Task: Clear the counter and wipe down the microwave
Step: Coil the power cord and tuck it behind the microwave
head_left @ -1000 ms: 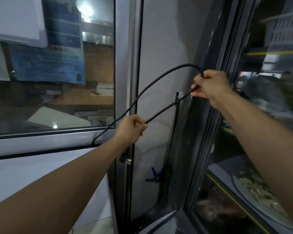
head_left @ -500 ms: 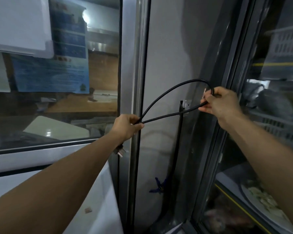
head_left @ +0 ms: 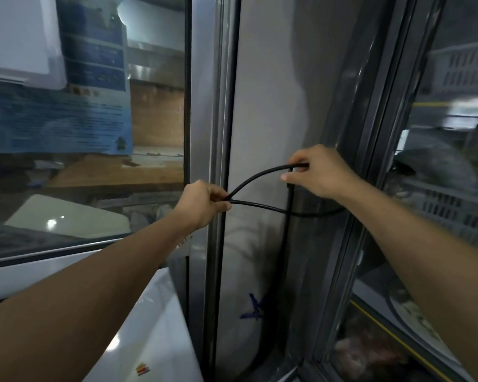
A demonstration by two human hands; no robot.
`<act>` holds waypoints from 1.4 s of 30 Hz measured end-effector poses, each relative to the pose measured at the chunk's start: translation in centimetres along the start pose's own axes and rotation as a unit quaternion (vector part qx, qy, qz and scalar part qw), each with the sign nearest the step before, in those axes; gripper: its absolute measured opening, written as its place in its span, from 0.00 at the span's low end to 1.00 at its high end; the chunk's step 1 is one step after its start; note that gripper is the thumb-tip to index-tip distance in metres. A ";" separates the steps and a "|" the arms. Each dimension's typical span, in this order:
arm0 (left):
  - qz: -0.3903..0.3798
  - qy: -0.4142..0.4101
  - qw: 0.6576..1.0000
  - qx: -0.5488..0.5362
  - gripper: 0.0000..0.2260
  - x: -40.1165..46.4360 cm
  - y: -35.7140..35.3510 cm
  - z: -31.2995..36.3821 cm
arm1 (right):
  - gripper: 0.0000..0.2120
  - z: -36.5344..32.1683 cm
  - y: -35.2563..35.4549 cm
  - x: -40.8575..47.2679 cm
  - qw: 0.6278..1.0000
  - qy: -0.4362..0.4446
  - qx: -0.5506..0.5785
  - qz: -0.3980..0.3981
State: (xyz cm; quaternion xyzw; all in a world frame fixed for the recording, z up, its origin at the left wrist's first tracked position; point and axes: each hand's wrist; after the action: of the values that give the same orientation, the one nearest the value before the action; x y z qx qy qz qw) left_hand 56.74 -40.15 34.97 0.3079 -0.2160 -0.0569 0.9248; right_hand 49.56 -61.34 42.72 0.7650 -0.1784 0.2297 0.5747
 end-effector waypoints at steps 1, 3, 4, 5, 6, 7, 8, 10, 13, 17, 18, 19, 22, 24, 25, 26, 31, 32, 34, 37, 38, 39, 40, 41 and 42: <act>-0.004 -0.002 1.000 -0.001 0.07 0.1 -0.1 -0.2 | 0.10 -0.3 -0.6 0.1 1.000 0.015 0.010 -0.013; -0.010 -0.002 1.000 -0.002 0.07 0.4 -0.3 -0.8 | 0.09 -0.3 -1.5 0.3 0.999 0.021 0.044 -0.008; -0.015 0.003 1.000 0.001 0.06 0.6 -0.4 -1.3 | 0.08 0.1 -1.8 0.3 0.998 0.016 0.062 -0.001; -0.020 0.014 1.000 0.006 0.06 0.7 -0.5 -1.9 | 0.08 0.5 -2.0 0.3 0.997 0.008 0.076 0.006; -0.028 0.029 0.999 0.012 0.06 0.8 -0.6 -2.7 | 0.08 1.1 -2.2 0.3 0.996 0.001 0.086 0.011; -0.038 0.047 0.998 0.020 0.06 0.8 -0.6 -3.5 | 0.08 1.7 -2.5 0.2 0.996 -0.006 0.089 0.016; -0.049 0.064 0.996 0.031 0.07 0.7 -0.7 -4.4 | 0.09 2.2 -3.0 0.0 0.996 -0.013 0.089 0.020; -0.059 0.083 0.993 0.054 0.07 0.5 -0.7 -5.9 | 0.10 3.0 -4.2 -0.3 0.996 -0.030 0.082 0.036; -0.052 0.084 0.994 0.054 0.06 0.4 -0.2 -7.1 | 0.09 3.4 -6.3 -0.5 0.997 -0.041 0.048 0.043; -0.063 0.048 0.990 0.113 0.06 0.8 0.6 -7.0 | 0.18 1.1 -9.0 0.0 0.996 -0.003 0.047 -0.071; -0.064 0.043 0.990 0.120 0.06 1.0 0.7 -7.0 | 0.18 0.2 -9.9 0.2 0.994 0.020 0.049 -0.099; -0.065 0.041 0.990 0.121 0.06 1.1 0.7 -7.1 | 0.16 -0.8 -10.9 0.3 0.991 0.043 0.048 -0.116; -0.059 0.037 0.991 0.118 0.06 1.3 0.8 -7.6 | 0.10 -2.6 -13.3 0.8 0.989 0.062 0.071 -0.111; -0.052 0.033 0.991 0.121 0.05 1.5 0.9 -8.3 | 0.09 -2.3 -14.1 1.2 0.989 0.037 0.110 -0.091; -0.052 0.035 0.990 0.128 0.04 1.5 1.0 -8.7 | 0.08 -1.9 -14.3 1.3 0.988 0.027 0.129 -0.086; -0.054 0.041 0.988 0.138 0.04 1.5 1.0 -9.2 | 0.08 -1.4 -14.6 1.4 0.986 0.022 0.141 -0.084; -0.067 0.064 0.983 0.156 0.02 1.5 0.9 -11.0 | 0.09 0.6 -17.0 0.9 0.982 -0.020 0.169 -0.078; -0.066 0.065 0.983 0.157 0.02 1.5 0.8 -11.0 | 0.09 0.9 -17.7 0.7 0.985 -0.022 0.154 -0.075; -0.062 0.067 0.983 0.162 0.02 1.7 0.6 -11.0 | 0.10 1.3 -19.1 0.3 0.997 0.014 0.028 -0.072; -0.061 0.072 0.982 0.167 0.05 1.9 0.5 -11.1 | 0.16 0.2 -20.9 -0.6 0.984 0.099 -0.123 -0.080; -0.061 0.075 0.981 0.169 0.06 1.9 0.5 -11.0 | 0.20 -0.6 -21.5 -0.8 0.982 0.111 -0.121 -0.089; -0.060 0.078 0.981 0.170 0.06 1.9 0.4 -11.0 | 0.25 -1.3 -22.2 -1.0 0.983 0.113 -0.103 -0.097; -0.059 0.079 0.980 0.172 0.06 1.9 0.4 -11.0 | 0.28 -2.0 -22.9 -1.1 0.986 0.106 -0.077 -0.102; -0.058 0.080 0.980 0.174 0.05 2.0 0.3 -11.0 | 0.30 -2.6 -23.4 -1.1 0.989 0.095 -0.053 -0.103; -0.057 0.078 0.980 0.176 0.05 2.0 0.2 -11.0 | 0.30 -3.1 -23.9 -1.1 0.991 0.081 -0.035 -0.101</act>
State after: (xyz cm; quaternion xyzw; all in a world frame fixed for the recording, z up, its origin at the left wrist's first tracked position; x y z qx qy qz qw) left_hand 63.30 -34.41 27.93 0.4812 -0.1318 -0.0461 0.8654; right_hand 61.03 -51.81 23.77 0.7375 -0.0606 0.2250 0.6338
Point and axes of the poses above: each hand's wrist, its own x-axis towards the middle knuckle, its own y-axis out of the back of the hand, z = x × y, and after that the axes turned 4 degrees about y, right-handed
